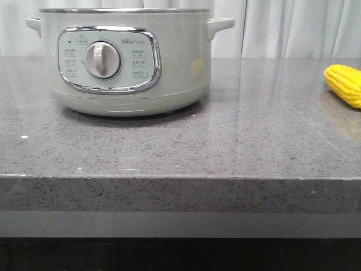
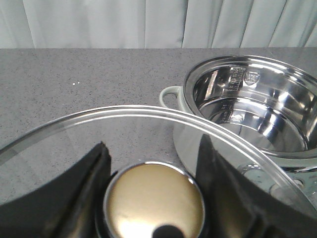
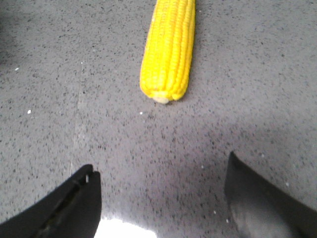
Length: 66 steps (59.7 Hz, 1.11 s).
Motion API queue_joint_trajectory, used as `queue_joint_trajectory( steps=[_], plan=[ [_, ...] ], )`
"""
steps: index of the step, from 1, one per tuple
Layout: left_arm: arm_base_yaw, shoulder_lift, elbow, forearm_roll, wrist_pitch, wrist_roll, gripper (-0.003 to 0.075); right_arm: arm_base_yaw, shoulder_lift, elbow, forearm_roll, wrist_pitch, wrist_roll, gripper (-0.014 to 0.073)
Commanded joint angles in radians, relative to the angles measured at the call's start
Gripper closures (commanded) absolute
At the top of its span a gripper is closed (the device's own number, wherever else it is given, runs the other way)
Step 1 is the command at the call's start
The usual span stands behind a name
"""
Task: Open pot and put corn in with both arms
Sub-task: 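Lower the right gripper over the yellow corn cob and grasp it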
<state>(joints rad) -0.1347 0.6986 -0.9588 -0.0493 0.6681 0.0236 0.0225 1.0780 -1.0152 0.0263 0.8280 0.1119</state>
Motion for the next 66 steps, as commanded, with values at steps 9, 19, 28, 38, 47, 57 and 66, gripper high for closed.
queue_joint_trajectory(
  steps=[9, 19, 28, 38, 47, 57, 66],
  plan=[
    [0.003, -0.007, -0.039, -0.008, -0.151, 0.001, 0.046, -0.007, 0.198, -0.201, 0.003, -0.01, -0.006, 0.005],
    [0.003, -0.007, -0.039, -0.008, -0.151, 0.001, 0.046, -0.007, 0.329, -0.302, -0.016, 0.012, -0.006, 0.005],
    [0.003, -0.007, -0.039, -0.008, -0.151, 0.001, 0.046, -0.007, 0.433, -0.382, -0.026, 0.029, -0.006, 0.005],
    [0.003, -0.007, -0.039, -0.008, -0.151, 0.001, 0.046, -0.007, 0.535, -0.451, -0.026, 0.035, -0.006, 0.005],
    [0.003, -0.007, -0.039, -0.008, -0.151, 0.001, 0.046, -0.007, 0.603, -0.488, -0.043, 0.035, -0.006, 0.005],
    [0.003, -0.007, -0.039, -0.008, -0.151, 0.001, 0.046, -0.007, 0.66, -0.502, -0.045, 0.023, -0.006, 0.005],
    [0.003, -0.007, -0.039, -0.008, -0.151, 0.001, 0.046, -0.007, 0.687, -0.502, -0.045, 0.013, -0.006, 0.005]
  ],
)
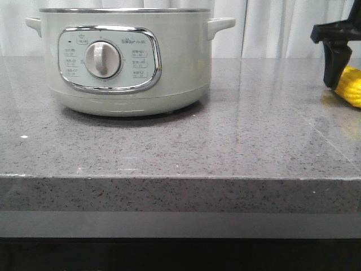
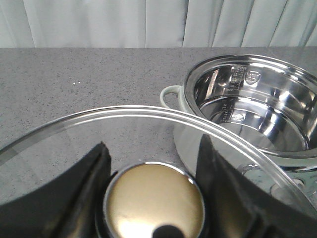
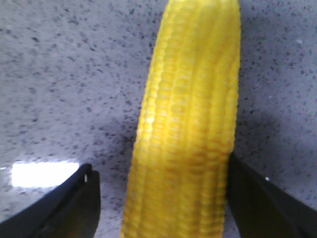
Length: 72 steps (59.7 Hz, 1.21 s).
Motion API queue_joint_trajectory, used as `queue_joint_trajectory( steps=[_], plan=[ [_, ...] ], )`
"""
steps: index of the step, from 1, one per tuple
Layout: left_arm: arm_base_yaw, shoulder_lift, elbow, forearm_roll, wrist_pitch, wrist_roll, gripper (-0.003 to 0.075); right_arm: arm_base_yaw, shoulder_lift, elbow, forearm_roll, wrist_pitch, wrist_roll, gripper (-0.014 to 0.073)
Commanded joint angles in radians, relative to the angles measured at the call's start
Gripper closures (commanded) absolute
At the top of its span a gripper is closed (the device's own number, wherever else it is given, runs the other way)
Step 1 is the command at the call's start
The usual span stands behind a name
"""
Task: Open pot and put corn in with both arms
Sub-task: 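Lower the right gripper over the yellow corn cob and grasp it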
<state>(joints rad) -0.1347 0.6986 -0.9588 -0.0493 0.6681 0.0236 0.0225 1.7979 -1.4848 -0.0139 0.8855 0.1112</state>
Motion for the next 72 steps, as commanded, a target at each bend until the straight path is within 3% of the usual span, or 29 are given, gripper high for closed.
queue_joint_trajectory(
  steps=[1, 14, 24, 29, 45, 72],
  plan=[
    [0.003, -0.007, -0.039, -0.008, -0.151, 0.001, 0.046, -0.007, -0.03, -0.033, -0.006, -0.044, -0.006, 0.005],
    [0.003, -0.007, -0.039, -0.004, -0.153, 0.001, 0.046, -0.007, -0.01, -0.033, -0.006, -0.022, -0.006, 0.0075],
    [0.003, -0.007, -0.039, -0.004, -0.153, 0.001, 0.046, -0.007, -0.01, -0.033, -0.01, 0.0, -0.007, 0.0249],
    [0.003, -0.007, -0.039, -0.004, -0.153, 0.001, 0.046, -0.007, -0.016, -0.035, -0.011, 0.007, -0.007, 0.0293],
    [0.003, -0.007, -0.039, -0.004, -0.153, 0.001, 0.046, 0.015, -0.127, -0.035, -0.01, 0.016, -0.026, 0.0293],
    [0.003, -0.007, -0.039, -0.004, -0.155, 0.001, 0.046, 0.189, -0.419, -0.058, 0.014, -0.005, -0.086, 0.0293]
  ],
)
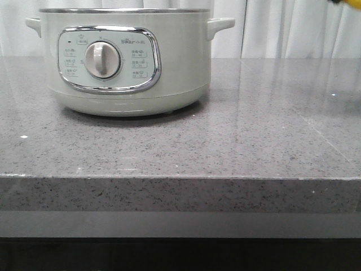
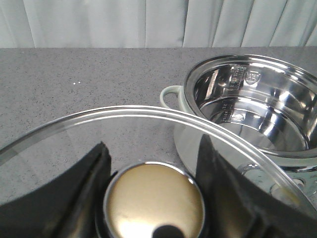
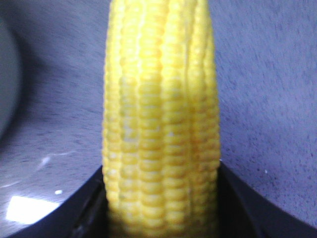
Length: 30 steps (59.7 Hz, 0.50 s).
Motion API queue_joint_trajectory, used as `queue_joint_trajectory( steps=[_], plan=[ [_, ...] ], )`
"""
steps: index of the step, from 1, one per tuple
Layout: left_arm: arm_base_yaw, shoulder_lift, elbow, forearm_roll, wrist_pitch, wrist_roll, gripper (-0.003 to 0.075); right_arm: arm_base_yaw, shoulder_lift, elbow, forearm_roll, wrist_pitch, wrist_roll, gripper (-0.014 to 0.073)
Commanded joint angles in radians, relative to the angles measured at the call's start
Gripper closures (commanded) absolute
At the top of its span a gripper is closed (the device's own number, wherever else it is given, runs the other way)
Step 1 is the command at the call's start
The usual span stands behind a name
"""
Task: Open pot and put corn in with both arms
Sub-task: 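Carry the corn with the right gripper and drop it into the pot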
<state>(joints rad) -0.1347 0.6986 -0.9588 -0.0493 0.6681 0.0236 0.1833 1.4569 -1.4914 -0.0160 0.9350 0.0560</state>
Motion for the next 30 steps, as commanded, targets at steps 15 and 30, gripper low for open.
queue_joint_trajectory(
  steps=[15, 30],
  plan=[
    [0.003, -0.007, -0.039, -0.004, -0.155, 0.001, 0.046, 0.133, -0.073, -0.181, 0.214, -0.065, -0.162, 0.0293],
    [0.003, -0.007, -0.039, -0.004, -0.165, 0.001, 0.046, 0.258, 0.009, -0.284, 0.294, -0.146, -0.219, 0.0293]
  ],
)
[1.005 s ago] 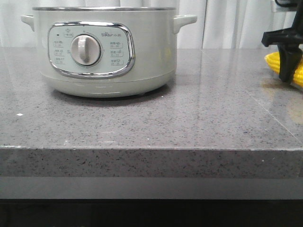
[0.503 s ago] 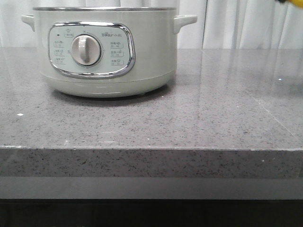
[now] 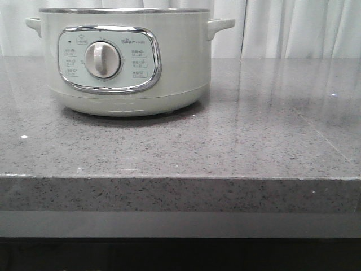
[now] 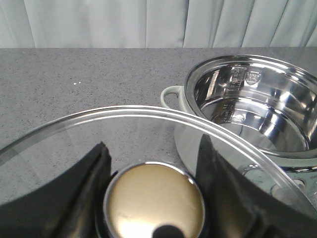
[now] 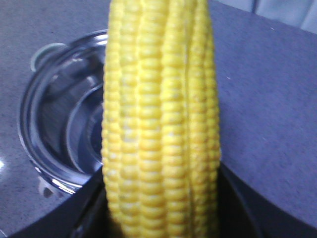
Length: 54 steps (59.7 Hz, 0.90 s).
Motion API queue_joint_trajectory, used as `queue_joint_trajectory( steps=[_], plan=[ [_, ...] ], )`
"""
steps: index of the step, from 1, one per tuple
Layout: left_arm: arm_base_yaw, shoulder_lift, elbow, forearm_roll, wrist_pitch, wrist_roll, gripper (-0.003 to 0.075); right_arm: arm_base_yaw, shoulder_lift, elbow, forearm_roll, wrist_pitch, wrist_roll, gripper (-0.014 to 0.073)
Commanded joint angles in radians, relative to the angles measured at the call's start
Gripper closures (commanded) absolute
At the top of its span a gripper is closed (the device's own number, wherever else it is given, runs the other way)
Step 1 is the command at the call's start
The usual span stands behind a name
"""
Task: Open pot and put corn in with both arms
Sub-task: 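Carry the corn with the right gripper and drop it into the pot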
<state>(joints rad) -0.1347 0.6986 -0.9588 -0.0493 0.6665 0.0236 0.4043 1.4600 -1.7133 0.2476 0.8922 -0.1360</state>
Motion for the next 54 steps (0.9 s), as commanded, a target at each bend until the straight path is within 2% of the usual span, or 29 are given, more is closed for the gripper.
queue_joint_trajectory(
  steps=[1, 20, 40, 44, 54],
  plan=[
    [0.003, -0.007, -0.039, -0.004, -0.166, 0.001, 0.046, 0.045, 0.014, -0.068, 0.031, -0.108, -0.03, 0.0293],
    [0.003, -0.007, -0.039, -0.004, -0.176, 0.001, 0.046, 0.175, 0.198, -0.175, 0.031, -0.223, -0.032, 0.0293],
    [0.003, -0.007, -0.039, -0.004, -0.18, 0.001, 0.046, 0.192, 0.366, -0.223, 0.008, -0.192, -0.048, 0.0289],
    [0.003, -0.007, -0.039, -0.004, -0.18, 0.001, 0.046, 0.192, 0.385, -0.223, -0.005, -0.182, -0.048, 0.0248],
    [0.003, -0.007, -0.039, -0.004, -0.18, 0.001, 0.046, 0.191, 0.406, -0.223, -0.019, -0.176, -0.048, 0.0053]
  ],
)
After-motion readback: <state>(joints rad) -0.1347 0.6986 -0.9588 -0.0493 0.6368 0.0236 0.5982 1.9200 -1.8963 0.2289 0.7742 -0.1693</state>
